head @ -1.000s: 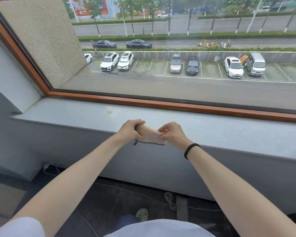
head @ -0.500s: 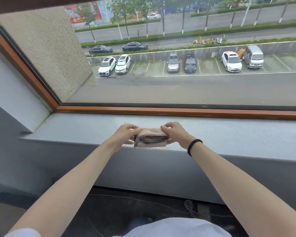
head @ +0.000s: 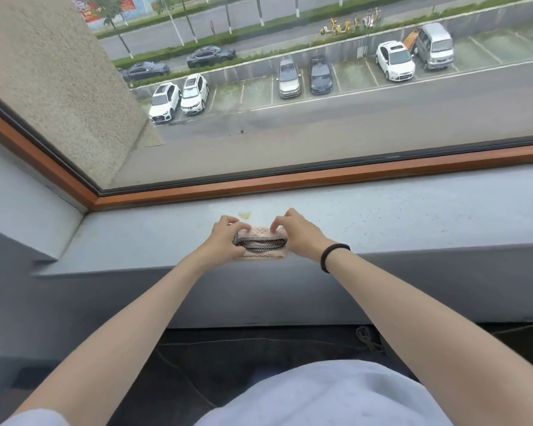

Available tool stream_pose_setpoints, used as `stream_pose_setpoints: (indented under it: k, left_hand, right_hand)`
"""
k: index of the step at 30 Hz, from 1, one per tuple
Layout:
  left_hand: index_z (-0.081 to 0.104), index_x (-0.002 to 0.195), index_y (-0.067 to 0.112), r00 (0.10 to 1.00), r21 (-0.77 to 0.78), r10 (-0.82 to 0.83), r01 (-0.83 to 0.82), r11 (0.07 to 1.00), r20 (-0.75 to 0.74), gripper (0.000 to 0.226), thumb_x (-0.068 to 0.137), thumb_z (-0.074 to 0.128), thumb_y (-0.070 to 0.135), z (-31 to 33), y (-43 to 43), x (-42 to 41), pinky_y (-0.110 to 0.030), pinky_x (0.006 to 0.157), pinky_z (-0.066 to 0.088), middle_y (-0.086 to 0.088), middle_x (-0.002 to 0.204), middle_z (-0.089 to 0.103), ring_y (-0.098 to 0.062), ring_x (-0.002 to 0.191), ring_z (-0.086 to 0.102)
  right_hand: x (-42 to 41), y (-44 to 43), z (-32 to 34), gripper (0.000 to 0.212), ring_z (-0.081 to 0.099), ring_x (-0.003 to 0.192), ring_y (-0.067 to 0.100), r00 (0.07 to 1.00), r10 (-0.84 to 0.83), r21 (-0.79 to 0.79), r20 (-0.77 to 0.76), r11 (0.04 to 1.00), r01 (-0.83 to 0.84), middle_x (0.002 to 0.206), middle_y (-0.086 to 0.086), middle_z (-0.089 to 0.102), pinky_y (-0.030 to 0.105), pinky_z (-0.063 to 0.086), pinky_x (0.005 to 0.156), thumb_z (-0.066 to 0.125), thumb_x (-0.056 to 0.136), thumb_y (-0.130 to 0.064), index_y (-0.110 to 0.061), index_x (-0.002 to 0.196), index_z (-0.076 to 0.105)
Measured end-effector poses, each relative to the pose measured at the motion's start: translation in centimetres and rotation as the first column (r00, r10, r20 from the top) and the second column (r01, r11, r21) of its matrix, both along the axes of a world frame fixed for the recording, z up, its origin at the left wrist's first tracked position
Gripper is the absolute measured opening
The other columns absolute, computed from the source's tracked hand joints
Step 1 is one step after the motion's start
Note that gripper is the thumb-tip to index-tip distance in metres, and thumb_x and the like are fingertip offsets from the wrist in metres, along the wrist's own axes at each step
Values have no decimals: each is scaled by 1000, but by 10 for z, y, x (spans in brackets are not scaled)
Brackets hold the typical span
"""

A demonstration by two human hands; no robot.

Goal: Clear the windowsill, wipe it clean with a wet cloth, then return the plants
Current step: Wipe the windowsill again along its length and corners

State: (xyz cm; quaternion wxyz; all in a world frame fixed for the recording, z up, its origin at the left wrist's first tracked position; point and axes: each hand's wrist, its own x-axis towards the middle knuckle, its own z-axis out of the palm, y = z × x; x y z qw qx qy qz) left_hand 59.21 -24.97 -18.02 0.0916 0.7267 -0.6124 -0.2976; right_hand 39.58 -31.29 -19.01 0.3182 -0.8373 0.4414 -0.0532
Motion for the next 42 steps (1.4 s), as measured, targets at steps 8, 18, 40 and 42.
stream_pose_setpoints:
  k: [8, 18, 40, 42]
  left_hand:
    - [66, 104, 17, 999, -137, 32, -30, 990, 13, 17, 88, 64, 20, -1, -12, 5, -27, 85, 38, -4, 105, 53, -20, 99, 51]
    - [46, 136, 12, 983, -448, 144, -78, 891, 115, 47, 93, 56, 28, -4, -31, -17, -37, 98, 39, -8, 125, 53, -26, 117, 46]
    - [41, 140, 15, 945, -63, -183, 207, 976, 269, 57, 88, 64, 20, -6, -70, -41, -38, 108, 34, -4, 139, 46, -23, 127, 43]
    - [45, 136, 16, 956, -73, -149, 173, 982, 251, 52, 88, 63, 21, -6, -72, -43, -39, 102, 40, -4, 135, 50, -22, 121, 50]
  right_hand:
    - [2, -26, 7, 10, 48, 72, 17, 978, -73, 201, 194, 979, 33, 77, 5, 56, 25, 37, 63, 70, 81, -14, -8, 74, 68]
    - [6, -44, 11, 31, 66, 84, 31, 865, -473, 232, 168, 872, 431, 86, 17, 69, 37, 54, 78, 53, 93, -25, 3, 95, 67]
    - [-10, -39, 15, 16, 56, 57, 19, 916, -401, 540, 36, 778, 320, 78, 17, 67, 23, 43, 47, 62, 86, -3, 4, 99, 60]
    - [-6, -35, 12, 11, 53, 57, 17, 893, -445, 598, 71, 735, 319, 79, 12, 60, 23, 42, 48, 66, 84, -2, -2, 91, 58]
